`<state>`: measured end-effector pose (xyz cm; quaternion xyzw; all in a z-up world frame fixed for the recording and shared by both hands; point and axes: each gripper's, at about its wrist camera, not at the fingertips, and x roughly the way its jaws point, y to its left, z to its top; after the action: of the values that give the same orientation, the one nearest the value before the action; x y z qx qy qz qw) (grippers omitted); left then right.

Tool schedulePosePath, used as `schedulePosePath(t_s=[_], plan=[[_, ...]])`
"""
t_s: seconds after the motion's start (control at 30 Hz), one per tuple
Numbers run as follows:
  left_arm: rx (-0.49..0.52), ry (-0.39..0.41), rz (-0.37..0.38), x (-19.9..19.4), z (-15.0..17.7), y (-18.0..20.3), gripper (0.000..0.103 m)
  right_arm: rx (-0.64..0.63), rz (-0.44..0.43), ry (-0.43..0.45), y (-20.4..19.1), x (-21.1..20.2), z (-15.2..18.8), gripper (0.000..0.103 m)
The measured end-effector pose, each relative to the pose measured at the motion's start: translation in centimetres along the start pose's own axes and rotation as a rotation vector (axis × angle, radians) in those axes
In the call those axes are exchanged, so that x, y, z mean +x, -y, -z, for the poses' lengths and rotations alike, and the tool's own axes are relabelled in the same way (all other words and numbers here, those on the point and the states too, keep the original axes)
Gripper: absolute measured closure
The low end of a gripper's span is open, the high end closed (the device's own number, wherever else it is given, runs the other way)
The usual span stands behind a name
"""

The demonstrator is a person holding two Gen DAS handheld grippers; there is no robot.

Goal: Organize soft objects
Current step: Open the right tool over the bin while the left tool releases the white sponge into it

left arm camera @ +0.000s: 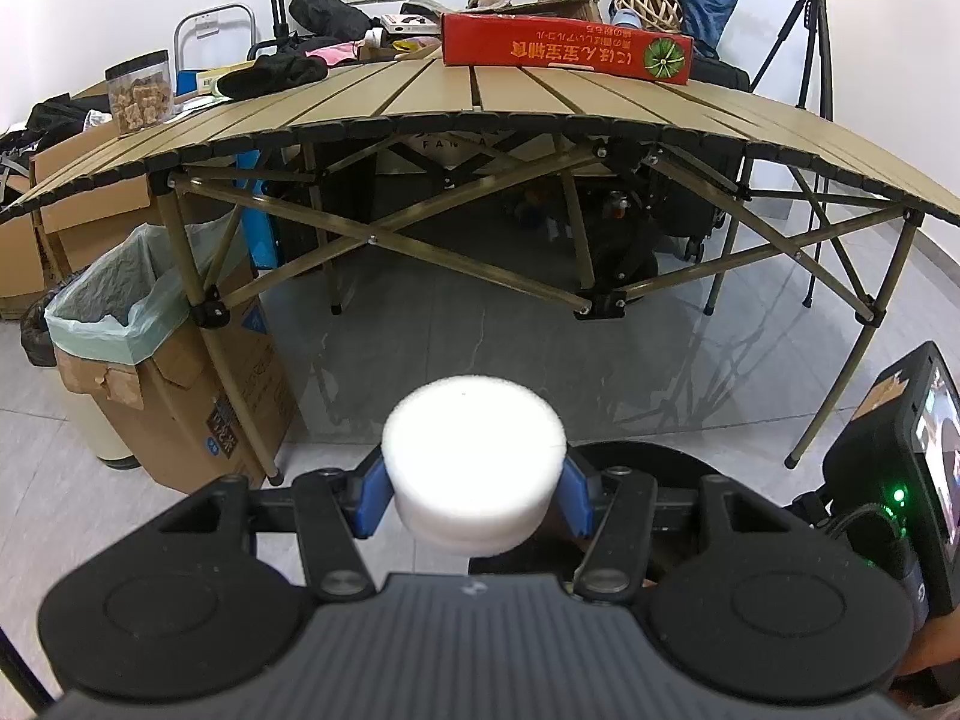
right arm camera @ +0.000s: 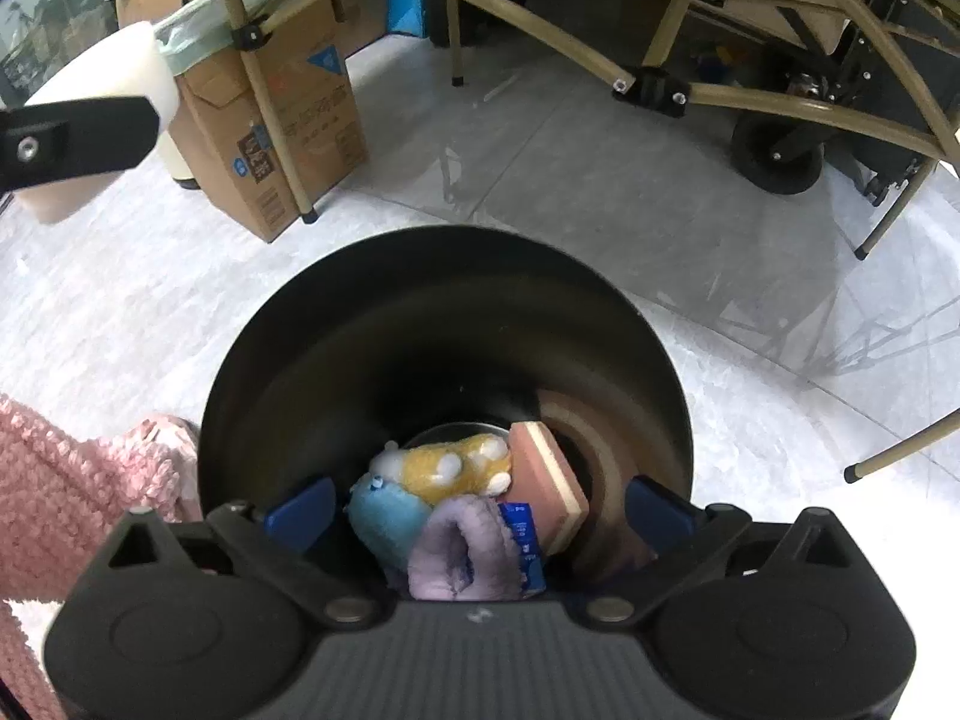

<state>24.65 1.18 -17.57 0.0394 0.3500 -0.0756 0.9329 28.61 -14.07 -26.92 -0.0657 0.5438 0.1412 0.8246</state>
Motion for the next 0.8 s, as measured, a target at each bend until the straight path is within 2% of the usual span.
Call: schedulePosePath(t_s=[0.33, 0.8], plan=[[0.014, 0.015, 0.005, -0.3, -0.2, 0.9, 0.047, 0.015, 0.0, 0.044, 1.0, -2.3, 0.5, 0.0], [0.101, -0.052, 0.049, 1.9, 0.3, 4.6, 0.047, 0.18, 0.055, 0.112, 6.8, -7.4, 4.1, 0.0]])
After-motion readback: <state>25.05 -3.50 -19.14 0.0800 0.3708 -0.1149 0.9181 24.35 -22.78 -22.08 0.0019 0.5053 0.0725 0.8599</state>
